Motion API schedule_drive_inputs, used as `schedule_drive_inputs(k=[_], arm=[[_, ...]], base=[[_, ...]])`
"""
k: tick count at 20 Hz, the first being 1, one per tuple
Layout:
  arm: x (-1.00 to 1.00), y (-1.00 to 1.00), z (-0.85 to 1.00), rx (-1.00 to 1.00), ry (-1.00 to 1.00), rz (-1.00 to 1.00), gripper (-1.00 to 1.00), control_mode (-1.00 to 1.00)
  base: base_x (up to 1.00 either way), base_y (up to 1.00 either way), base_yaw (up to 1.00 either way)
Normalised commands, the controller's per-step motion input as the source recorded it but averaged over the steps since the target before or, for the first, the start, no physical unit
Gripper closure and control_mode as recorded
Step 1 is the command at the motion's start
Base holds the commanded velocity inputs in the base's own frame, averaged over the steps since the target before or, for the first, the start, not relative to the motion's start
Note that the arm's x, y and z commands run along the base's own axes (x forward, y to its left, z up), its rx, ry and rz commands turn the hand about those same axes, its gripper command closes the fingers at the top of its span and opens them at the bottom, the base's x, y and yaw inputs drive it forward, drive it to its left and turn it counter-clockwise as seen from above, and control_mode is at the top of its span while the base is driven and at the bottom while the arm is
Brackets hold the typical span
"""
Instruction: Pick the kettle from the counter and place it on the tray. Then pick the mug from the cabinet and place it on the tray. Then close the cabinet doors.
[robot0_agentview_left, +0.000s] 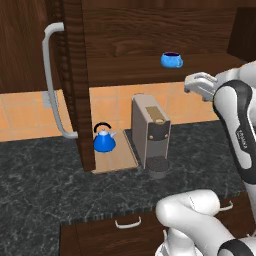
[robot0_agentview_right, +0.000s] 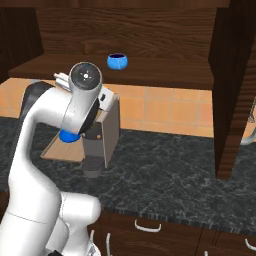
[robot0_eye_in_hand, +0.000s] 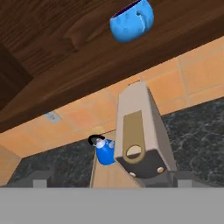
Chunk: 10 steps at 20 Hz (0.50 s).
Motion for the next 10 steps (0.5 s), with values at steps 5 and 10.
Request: schedule_drive_inputs(k=[5, 10], arm=[[0.17, -0.11, 0.19, 0.0, -0.1, 0.0, -1.0, -1.0], [0.65, -0.24, 0.01, -0.02, -0.09, 0.15, -1.0, -1.0]], base=[[0.0, 0.0, 0.0], [0.0, 0.0, 0.0]])
